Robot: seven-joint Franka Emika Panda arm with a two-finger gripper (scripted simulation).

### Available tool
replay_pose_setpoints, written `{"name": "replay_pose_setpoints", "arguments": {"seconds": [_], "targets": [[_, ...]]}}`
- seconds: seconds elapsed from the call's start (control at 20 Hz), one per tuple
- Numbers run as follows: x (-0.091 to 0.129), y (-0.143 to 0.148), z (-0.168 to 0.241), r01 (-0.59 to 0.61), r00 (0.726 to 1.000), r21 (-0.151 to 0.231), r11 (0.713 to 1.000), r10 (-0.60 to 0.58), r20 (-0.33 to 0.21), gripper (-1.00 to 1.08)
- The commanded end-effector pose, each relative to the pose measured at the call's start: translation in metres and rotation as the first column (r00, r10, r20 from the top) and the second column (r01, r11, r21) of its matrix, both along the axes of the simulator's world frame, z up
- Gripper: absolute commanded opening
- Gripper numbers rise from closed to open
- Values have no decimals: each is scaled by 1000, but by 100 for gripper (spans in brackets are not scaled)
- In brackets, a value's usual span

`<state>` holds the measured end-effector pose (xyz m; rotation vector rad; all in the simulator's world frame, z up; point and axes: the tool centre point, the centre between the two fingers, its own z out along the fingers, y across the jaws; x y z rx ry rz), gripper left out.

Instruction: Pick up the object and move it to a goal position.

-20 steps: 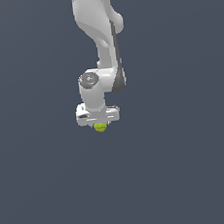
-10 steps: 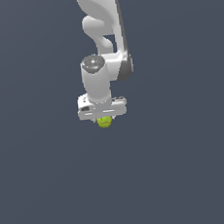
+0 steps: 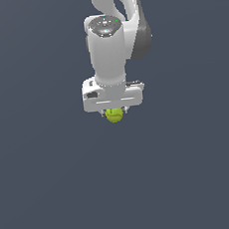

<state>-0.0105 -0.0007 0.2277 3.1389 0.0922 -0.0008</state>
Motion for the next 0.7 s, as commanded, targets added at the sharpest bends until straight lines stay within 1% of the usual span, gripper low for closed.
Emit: {"name": "replay_pose_setpoints", "arguments": {"seconds": [0.0, 0.35, 0.65], "targets": [[7, 10, 26, 0, 1000, 0, 1000, 0, 1, -100], [27, 35, 91, 0, 1000, 0, 1000, 0, 1, -100], [42, 53, 136, 0, 1000, 0, 1000, 0, 1, -100]]}}
